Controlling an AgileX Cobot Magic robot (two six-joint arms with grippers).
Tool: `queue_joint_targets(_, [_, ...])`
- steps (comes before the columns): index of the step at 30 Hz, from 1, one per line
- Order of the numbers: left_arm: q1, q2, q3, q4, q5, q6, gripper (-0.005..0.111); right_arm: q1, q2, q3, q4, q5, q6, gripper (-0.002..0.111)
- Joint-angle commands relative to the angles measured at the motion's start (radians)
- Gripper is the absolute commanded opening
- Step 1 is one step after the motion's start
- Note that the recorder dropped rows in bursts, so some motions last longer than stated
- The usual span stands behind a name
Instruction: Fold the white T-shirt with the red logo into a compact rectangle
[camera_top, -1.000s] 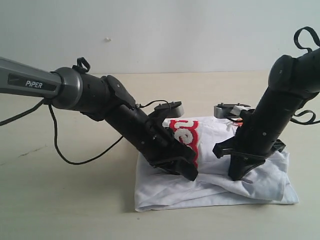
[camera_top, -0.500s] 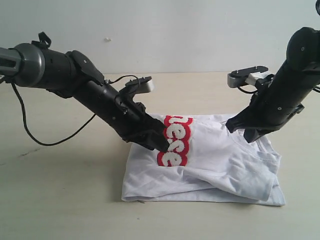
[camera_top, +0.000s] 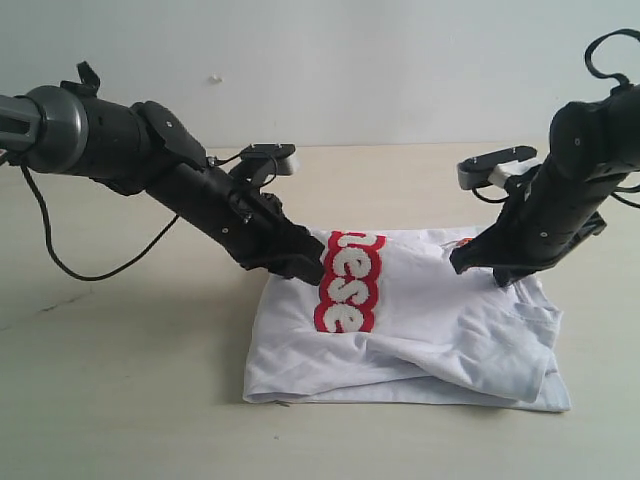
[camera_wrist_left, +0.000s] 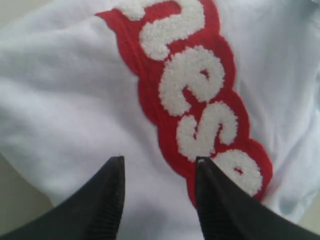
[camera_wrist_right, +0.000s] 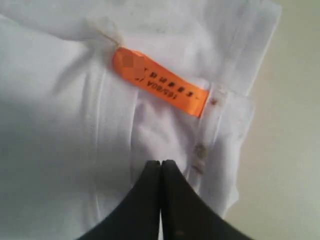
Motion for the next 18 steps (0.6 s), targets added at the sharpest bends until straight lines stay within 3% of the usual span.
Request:
queue_joint_targets(1, [0.002, -0.008, 0.003, 0.005, -0.025, 0.004, 0.044, -0.005, 0.049, 0.001, -0.010, -0.052, 0.008, 0.000])
queue_joint_targets(9, [0.002, 0.052, 0.003, 0.007, -0.077, -0.003, 0.044, -0.003, 0.082, 0.001, 0.072, -0.073, -0.054, 0.000])
queue_joint_targets(13, [0.007, 0.061, 0.003, 0.026, -0.085, -0.003, 0.035, 0.001, 0.106, 0.001, 0.112, -0.070, -0.082, 0.000])
queue_joint_targets(18, [0.068, 0.061, 0.003, 0.083, -0.053, -0.058, 0.035, 0.001, 0.116, -0.001, 0.439, -0.095, -0.351, 0.000])
